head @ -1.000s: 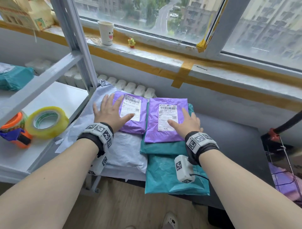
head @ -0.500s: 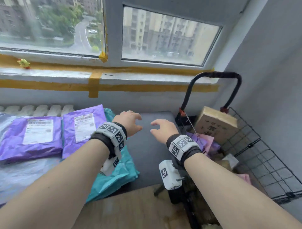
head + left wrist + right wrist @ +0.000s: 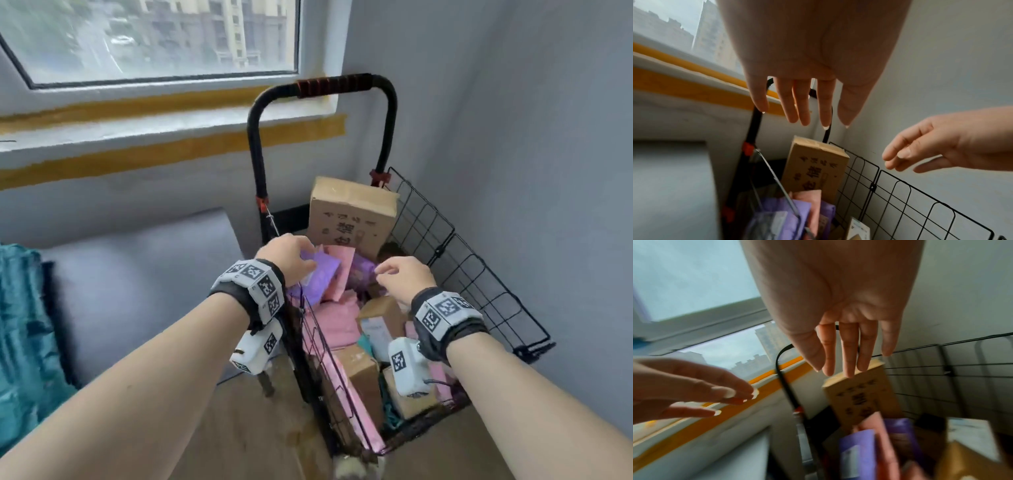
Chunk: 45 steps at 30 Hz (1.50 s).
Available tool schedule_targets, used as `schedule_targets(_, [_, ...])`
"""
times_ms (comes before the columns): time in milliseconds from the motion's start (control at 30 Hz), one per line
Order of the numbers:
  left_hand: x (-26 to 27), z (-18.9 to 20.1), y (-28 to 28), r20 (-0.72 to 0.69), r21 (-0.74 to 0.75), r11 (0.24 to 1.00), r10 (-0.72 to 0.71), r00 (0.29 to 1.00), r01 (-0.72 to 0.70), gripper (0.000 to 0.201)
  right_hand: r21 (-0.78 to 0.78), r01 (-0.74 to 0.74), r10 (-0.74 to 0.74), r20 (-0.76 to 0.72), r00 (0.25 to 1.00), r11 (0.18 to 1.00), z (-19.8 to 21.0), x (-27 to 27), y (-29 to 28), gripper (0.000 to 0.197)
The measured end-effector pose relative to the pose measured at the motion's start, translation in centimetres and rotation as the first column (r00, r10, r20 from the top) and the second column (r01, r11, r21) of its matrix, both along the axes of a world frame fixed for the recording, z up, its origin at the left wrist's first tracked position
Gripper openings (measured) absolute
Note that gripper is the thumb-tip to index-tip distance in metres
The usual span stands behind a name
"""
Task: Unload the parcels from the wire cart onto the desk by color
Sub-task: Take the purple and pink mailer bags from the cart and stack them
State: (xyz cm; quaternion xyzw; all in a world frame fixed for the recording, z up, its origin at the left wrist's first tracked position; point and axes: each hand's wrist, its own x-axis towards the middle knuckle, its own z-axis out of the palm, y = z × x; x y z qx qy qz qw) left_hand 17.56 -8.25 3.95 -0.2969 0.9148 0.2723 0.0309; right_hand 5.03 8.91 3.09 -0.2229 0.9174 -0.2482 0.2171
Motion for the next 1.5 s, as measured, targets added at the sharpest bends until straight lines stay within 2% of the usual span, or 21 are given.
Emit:
schedule_targets(133, [-7.8,-4.2,3.8,0.072,0.123,0.987,0.094,0.993,-0.103,0.031,0.077,-0.006,0.001,0.064,0.998,0.997,-4.3,-8.6,4.2,0.017])
schedule_targets(333, [-11.4,-9.3,4.4,0.221,0.177,0.943,0.242,0.945,-0.283,0.034,0.147,-0.132,0.099,0.208,0.973,0.98,-10.0,-14.8,3.7,0.019])
schedule_targets(500, [-13.7,-13.3,2.6,0.278,0.212,0.89,0.341,0.898,-0.404,0.034,0.149,-0.196,0.147,0.285,0.947,0.969,-13.4,-16.9,0.1,0.021])
schedule_targets(700, [-16.7,-18.5,-0.9,0.342,0.26,0.789,0.464,0.817,-0.557,0.04,0.11,-0.216,0.163,0.362,0.918,0.97,-16.6,-18.4,-5.2,0.023])
schedule_targets(867, [-17.7,-22.8,-3.0,0.441,0.234,0.767,0.464,0.768,-0.597,0.053,0.092,-0.184,0.123,0.454,0.882,0.979,-20.7,-18.8,-10.0,0.025])
schedule_targets(933, [-17.5,-24.4,-3.4,0.488,0.235,0.737,0.475,0.732,-0.634,0.055,0.079,-0.189,0.128,0.484,0.866,0.979,-22.5,-18.8,-11.5,0.028])
schedule_targets(1033, [-17.6,-26.2,-3.7,0.529,0.269,0.66,0.508,0.68,-0.702,0.058,0.094,-0.176,0.093,0.562,0.822,0.98,-24.7,-18.2,-13.2,0.03])
schedule_targets(1133, [-18.2,-27.8,-4.5,0.517,0.325,0.553,0.576,0.634,-0.767,0.06,0.114,-0.15,0.04,0.651,0.758,0.982,-26.4,-17.7,-14.8,0.014])
schedule_targets(1267, [-18.7,-30.1,-5.4,0.523,0.398,0.267,0.72,0.456,-0.878,0.073,0.053,0.071,-0.088,0.682,0.726,0.996,-27.6,-18.4,-15.5,0.027])
schedule_targets(1333, [-18.8,-30.6,-5.2,0.525,0.409,0.156,0.766,0.372,-0.899,0.08,0.015,0.161,-0.126,0.693,0.71,0.987,-27.8,-18.9,-14.9,0.034])
schedule_targets(1367, [-18.9,-30.7,-5.1,0.519,0.406,0.12,0.785,0.337,-0.906,0.083,0.007,0.169,-0.126,0.696,0.707,0.986,-27.8,-19.0,-14.6,0.036])
schedule_targets(1433, [-18.9,-30.8,-5.0,0.506,0.408,0.06,0.815,0.281,-0.911,0.086,0.018,0.115,-0.099,0.657,0.748,0.993,-28.1,-19.3,-13.9,0.038])
schedule_targets(1500, [-18.7,-30.7,-5.1,0.496,0.436,0.021,0.829,0.26,-0.9,0.087,0.031,0.081,-0.083,0.617,0.782,0.996,-28.0,-19.6,-13.3,0.038])
